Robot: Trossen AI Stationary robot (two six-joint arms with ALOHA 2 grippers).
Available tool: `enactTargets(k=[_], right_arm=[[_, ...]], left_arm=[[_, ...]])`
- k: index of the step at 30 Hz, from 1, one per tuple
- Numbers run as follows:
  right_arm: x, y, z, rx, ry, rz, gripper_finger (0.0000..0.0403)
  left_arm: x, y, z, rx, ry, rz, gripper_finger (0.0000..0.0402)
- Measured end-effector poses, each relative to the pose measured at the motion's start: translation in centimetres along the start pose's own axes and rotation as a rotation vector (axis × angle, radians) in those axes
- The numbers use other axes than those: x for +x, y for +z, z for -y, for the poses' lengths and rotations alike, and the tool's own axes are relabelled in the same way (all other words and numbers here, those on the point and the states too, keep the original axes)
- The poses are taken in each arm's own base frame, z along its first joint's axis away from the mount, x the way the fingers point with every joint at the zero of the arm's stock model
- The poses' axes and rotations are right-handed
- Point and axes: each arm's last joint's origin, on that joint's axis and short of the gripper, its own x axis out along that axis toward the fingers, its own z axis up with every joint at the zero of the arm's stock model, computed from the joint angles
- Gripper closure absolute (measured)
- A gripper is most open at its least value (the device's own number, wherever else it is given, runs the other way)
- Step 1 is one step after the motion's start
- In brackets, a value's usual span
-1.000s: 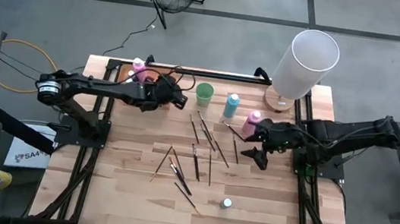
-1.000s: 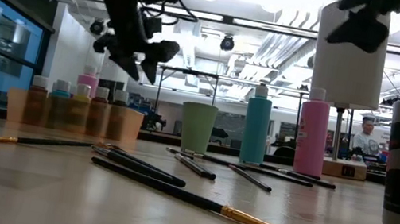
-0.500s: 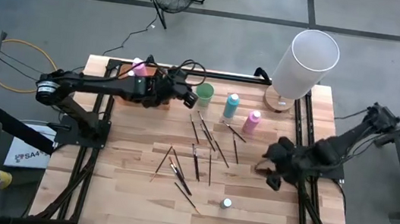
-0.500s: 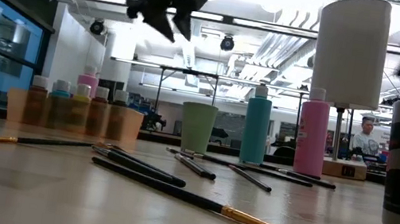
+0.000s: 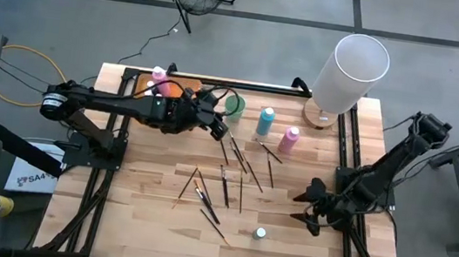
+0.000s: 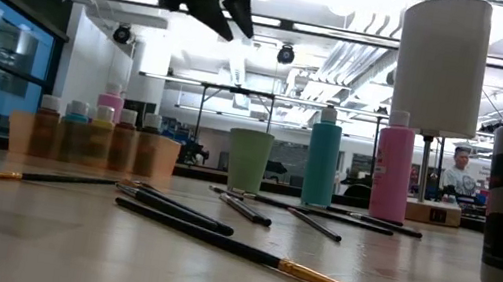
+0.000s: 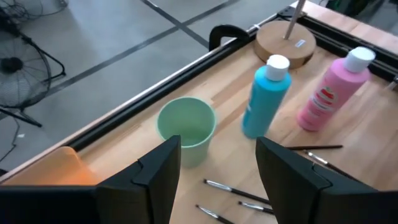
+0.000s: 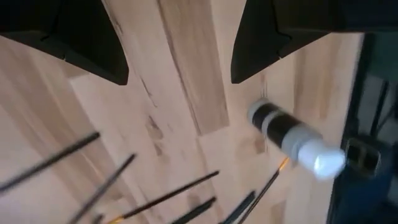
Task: Pick & Place Paint Supplies
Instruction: Put the gray paint bottle into the orange bin
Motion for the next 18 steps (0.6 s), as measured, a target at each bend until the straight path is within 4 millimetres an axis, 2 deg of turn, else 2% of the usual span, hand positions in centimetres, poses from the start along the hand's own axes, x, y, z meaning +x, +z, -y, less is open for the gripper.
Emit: enactTargets(k=[5,8,12,18], right_arm=[[1.5,-1.7,0.2,-0.201,0.178,0.050,0.0125],[2.4,-2.3,0.3,-0.296,0.177,0.087,0.0125],[4.0,-2.3,0.2,-0.344,0.159,0.116,0.0125],[6.2,-2.1,-0.1,-0.345,0.222,0.171,0.0125]], left_arm=[[-0.4,-0.3,0.5,-0.020,-0.021,-0.001,0.0200],[-0.7,-0.4,0.8,-0.028,-0.042,-0.007,0.0200],[-0.7,-0.5,0.9,-0.036,-0.072,-0.024,0.0200],[-0.6,-0.2,1.1,-0.053,-0.092,-0.010,0.0200]])
